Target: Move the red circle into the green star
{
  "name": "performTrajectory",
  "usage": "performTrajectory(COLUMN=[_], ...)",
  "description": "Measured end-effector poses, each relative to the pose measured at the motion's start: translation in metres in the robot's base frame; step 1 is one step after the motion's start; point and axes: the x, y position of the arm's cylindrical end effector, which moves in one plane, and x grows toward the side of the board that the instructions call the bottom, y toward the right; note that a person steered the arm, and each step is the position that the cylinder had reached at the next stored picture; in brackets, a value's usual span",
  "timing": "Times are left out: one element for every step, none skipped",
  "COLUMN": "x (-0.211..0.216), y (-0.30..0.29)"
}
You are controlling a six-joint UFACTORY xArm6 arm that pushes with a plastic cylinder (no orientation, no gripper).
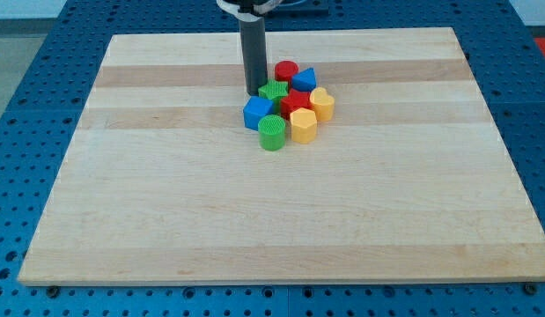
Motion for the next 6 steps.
performTrajectory(x=[0.002, -0.015, -0.041, -0.062, -0.066, -0.066], y=[0.0, -0.005, -0.016, -0.001, 0.032, 0.049])
